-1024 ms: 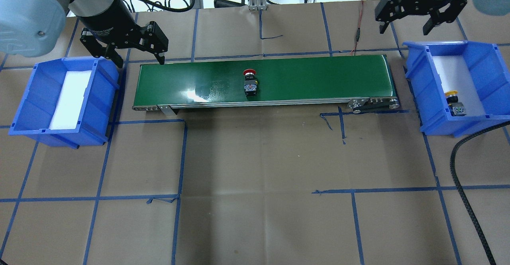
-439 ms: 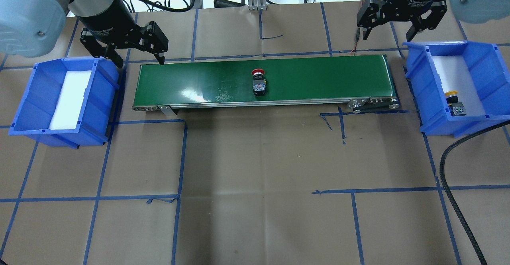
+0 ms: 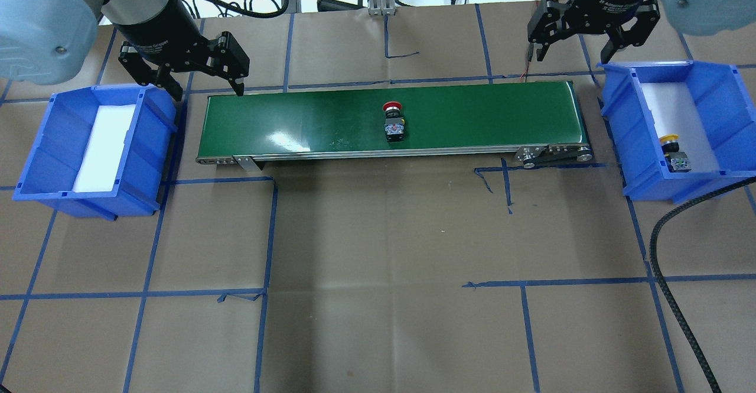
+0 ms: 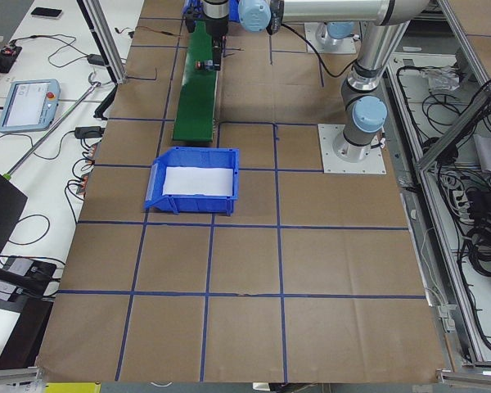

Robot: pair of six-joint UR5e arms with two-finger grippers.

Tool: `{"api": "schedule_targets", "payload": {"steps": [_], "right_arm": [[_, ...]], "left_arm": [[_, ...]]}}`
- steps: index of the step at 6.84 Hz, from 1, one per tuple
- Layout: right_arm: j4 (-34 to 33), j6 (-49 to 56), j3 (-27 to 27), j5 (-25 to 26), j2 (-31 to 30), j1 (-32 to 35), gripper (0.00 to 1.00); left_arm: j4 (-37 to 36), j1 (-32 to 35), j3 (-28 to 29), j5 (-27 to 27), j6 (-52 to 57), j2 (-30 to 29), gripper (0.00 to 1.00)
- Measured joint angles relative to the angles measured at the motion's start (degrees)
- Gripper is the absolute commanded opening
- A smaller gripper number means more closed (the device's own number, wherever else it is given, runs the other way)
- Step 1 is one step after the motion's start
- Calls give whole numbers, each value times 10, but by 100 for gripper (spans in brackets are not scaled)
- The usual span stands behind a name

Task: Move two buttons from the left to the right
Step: 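Raise the right gripper and move it back over the conveyor's far end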

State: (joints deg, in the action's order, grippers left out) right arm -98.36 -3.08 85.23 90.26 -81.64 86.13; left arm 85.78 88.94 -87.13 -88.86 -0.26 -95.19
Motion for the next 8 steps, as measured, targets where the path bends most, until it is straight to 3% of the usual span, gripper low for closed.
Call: {"api": "schedule_targets", "payload": {"steps": [8], "right_arm": [[24,0,0,1,3,0,100]], "left_arm": [[-1,0,0,0,0,0,100]]}}
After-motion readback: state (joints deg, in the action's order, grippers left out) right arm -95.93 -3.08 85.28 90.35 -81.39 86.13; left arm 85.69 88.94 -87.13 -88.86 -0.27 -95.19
